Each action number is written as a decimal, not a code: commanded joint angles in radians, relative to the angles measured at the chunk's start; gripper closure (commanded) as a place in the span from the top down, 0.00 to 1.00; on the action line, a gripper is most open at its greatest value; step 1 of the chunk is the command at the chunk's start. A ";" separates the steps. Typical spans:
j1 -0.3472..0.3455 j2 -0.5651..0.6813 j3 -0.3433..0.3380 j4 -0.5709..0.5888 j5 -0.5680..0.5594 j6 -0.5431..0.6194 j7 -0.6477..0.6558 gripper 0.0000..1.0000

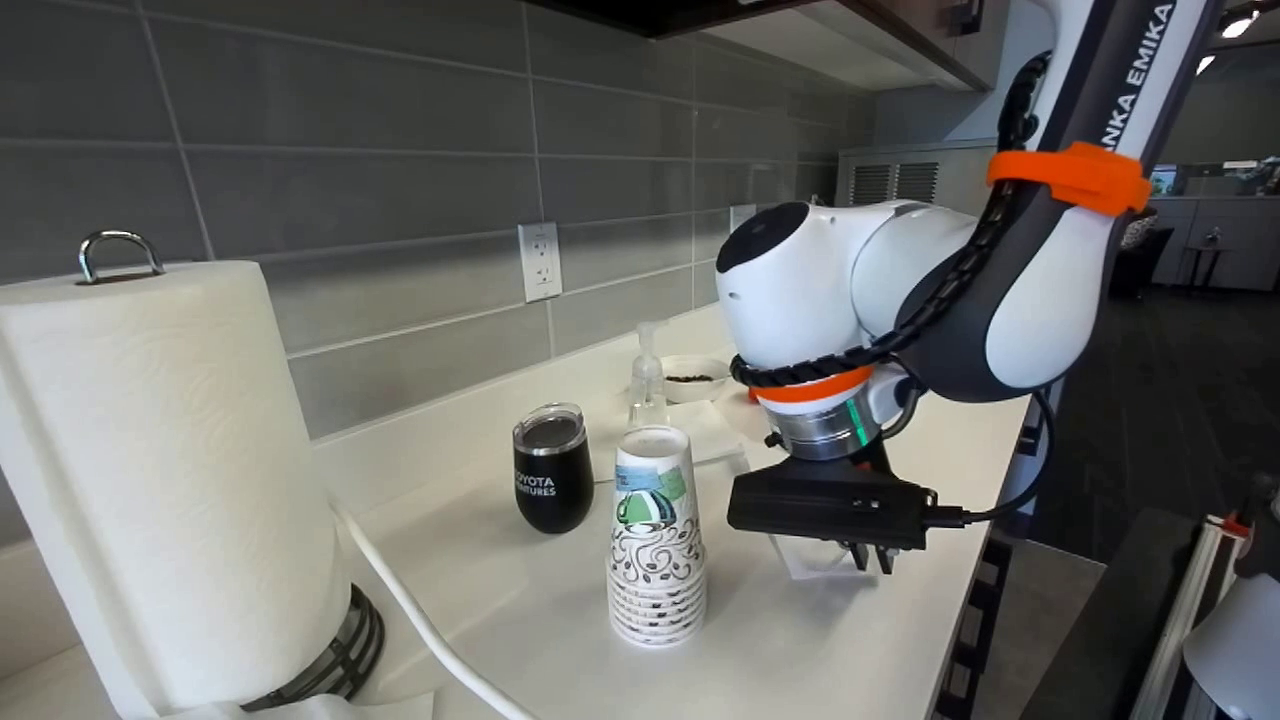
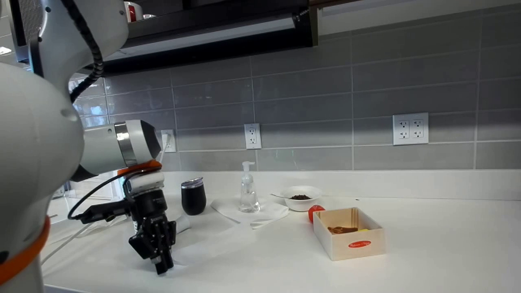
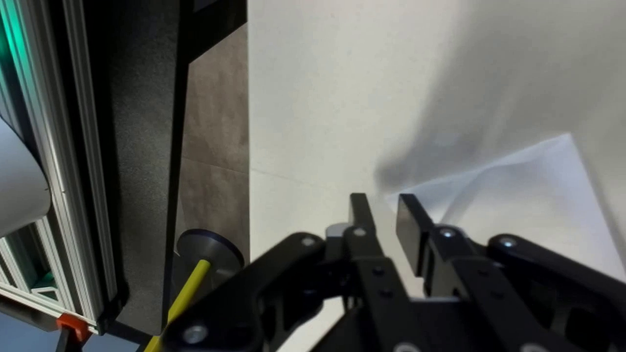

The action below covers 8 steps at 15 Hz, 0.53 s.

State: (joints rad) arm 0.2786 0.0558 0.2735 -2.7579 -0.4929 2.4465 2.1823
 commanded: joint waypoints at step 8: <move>0.061 -0.080 0.059 0.013 -0.073 -0.060 0.177 1.00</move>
State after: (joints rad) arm 0.3298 -0.0010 0.3179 -2.7453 -0.5151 2.4126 2.2799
